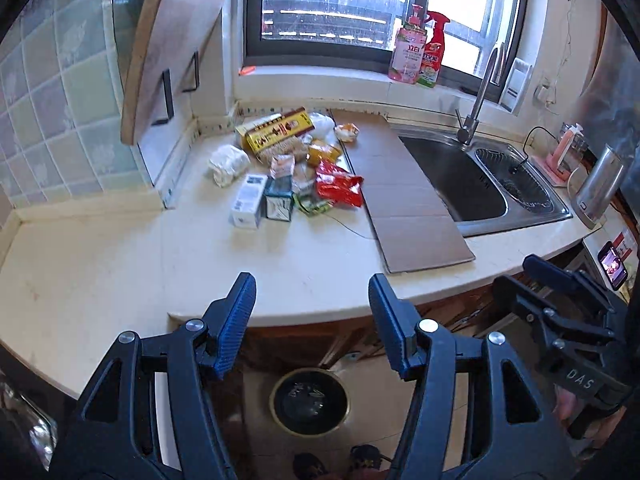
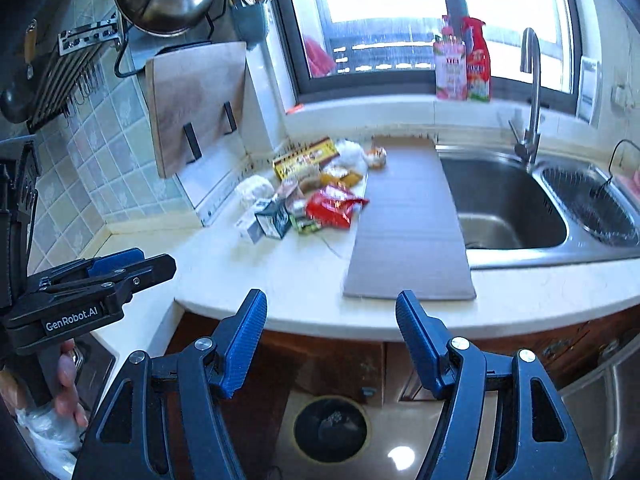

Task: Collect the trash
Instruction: 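Raise both tools back toward the counter trash, then grasp the green-and-beige milk carton with the left tool while the right tool grasps the red snack bag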

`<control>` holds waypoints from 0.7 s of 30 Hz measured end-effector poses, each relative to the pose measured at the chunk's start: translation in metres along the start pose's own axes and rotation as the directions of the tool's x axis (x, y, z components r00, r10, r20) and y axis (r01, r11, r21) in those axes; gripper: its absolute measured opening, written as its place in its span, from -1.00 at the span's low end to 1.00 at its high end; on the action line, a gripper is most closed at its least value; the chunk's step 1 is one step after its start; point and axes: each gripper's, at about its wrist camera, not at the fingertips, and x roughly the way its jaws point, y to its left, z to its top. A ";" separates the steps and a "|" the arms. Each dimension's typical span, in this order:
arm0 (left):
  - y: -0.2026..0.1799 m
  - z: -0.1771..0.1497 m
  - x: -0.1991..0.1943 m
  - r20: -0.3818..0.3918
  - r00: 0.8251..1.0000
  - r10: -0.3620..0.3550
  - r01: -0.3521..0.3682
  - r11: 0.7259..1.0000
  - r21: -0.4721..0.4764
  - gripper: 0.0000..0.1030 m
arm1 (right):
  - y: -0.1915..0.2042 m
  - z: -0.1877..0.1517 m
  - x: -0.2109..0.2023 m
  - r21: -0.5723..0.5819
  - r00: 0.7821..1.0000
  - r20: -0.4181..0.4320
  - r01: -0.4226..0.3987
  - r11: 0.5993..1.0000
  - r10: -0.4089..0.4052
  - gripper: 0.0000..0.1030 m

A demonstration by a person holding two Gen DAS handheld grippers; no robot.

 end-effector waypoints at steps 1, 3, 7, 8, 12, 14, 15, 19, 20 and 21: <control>0.005 0.006 -0.001 0.000 1.000 -0.003 0.003 1.000 0.000 0.11 | 0.003 0.005 -0.001 -0.004 1.000 0.009 0.004 1.000 -0.004 0.33; 0.012 0.015 0.001 -0.008 1.000 -0.007 0.007 1.000 -0.003 0.21 | 0.014 0.020 0.000 -0.009 1.000 0.020 0.014 1.000 -0.013 0.33; 0.023 0.033 0.008 0.006 1.000 -0.020 0.020 1.000 -0.003 0.36 | 0.021 0.041 0.009 -0.008 0.999 0.030 0.029 1.000 -0.029 0.33; 0.025 0.037 0.009 0.008 1.000 -0.029 0.029 1.000 -0.006 0.43 | 0.021 0.044 0.013 -0.007 0.999 0.029 0.029 1.000 -0.029 0.33; 0.032 0.054 0.016 0.017 0.998 -0.061 0.062 0.998 -0.033 0.55 | 0.024 0.069 0.029 -0.019 0.999 0.023 0.039 0.999 -0.038 0.33; 0.034 0.062 0.027 0.014 0.998 -0.060 0.061 0.997 -0.048 0.55 | 0.023 0.084 0.043 -0.032 0.999 0.009 0.040 0.999 -0.039 0.33; 0.033 0.065 0.033 0.010 0.999 -0.041 0.041 0.998 -0.049 0.55 | 0.021 0.093 0.053 -0.039 0.999 -0.002 0.041 0.998 -0.041 0.33; 0.027 0.083 0.073 -0.017 0.993 0.116 -0.116 0.993 -0.001 0.55 | 0.008 0.121 0.098 -0.058 0.997 -0.063 0.029 0.998 -0.033 0.33; 0.026 0.087 0.083 -0.027 0.990 0.137 -0.137 0.991 0.003 0.53 | 0.003 0.128 0.113 -0.058 0.997 -0.078 0.016 0.998 -0.021 0.33; 0.025 0.091 0.095 -0.046 0.989 0.142 -0.142 0.990 0.001 0.51 | -0.002 0.134 0.126 -0.057 0.996 -0.091 0.003 0.998 -0.008 0.33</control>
